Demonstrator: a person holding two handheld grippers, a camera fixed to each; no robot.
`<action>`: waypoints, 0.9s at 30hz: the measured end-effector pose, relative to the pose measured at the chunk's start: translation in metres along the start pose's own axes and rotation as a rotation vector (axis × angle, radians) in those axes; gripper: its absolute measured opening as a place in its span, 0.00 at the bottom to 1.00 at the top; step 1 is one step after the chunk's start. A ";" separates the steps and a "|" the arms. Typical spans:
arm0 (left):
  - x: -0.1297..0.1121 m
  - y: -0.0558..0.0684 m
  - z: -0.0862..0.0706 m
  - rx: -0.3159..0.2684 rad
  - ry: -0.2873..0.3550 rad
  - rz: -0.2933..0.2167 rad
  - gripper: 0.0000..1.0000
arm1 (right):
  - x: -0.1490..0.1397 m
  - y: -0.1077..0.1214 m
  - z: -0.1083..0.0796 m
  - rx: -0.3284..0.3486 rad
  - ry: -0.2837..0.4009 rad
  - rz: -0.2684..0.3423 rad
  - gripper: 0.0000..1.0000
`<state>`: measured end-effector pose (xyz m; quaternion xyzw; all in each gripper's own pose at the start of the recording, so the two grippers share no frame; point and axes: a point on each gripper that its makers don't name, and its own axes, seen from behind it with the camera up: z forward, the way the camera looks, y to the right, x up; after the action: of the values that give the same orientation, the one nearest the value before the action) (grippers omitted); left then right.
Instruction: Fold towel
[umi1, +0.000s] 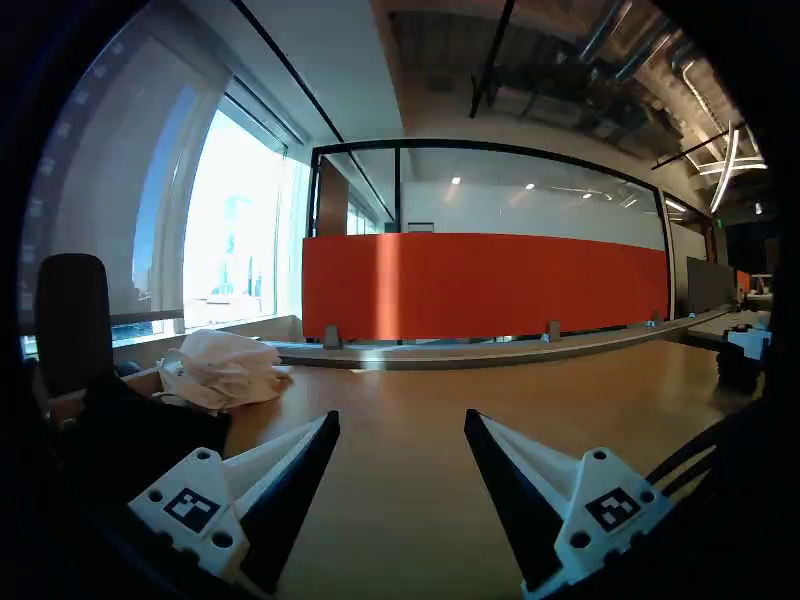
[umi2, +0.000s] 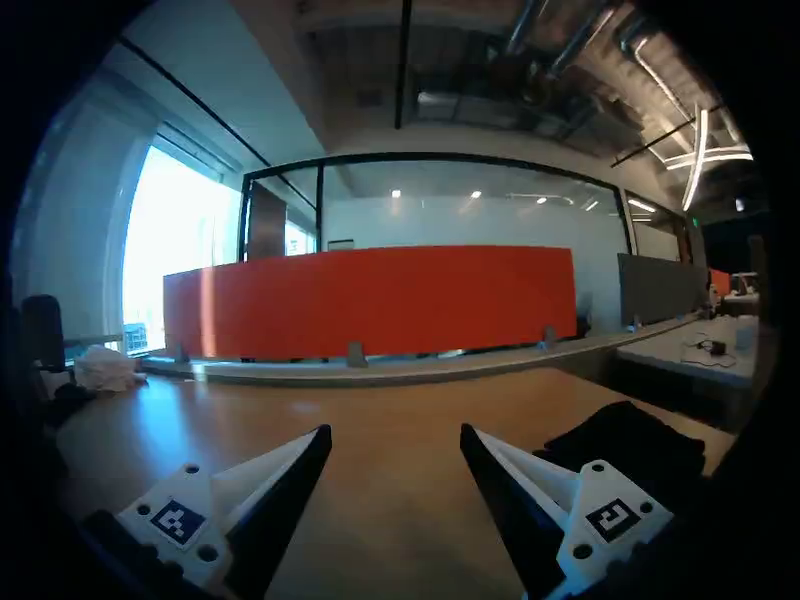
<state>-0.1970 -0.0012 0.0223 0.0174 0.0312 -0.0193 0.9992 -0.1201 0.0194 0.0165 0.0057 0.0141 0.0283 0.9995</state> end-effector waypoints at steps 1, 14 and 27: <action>0.000 0.000 0.000 0.000 0.000 0.000 0.93 | 0.000 -0.001 0.000 0.002 0.000 -0.006 0.99; 0.000 0.000 0.000 0.000 0.000 0.000 0.93 | -0.005 -0.011 0.000 0.017 -0.002 -0.050 1.00; 0.000 0.000 0.000 0.000 0.000 0.000 0.93 | -0.002 -0.010 0.000 0.013 -0.002 -0.049 1.00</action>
<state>-0.1968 -0.0010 0.0225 0.0174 0.0312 -0.0194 0.9992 -0.1220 0.0091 0.0166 0.0121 0.0134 0.0035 0.9998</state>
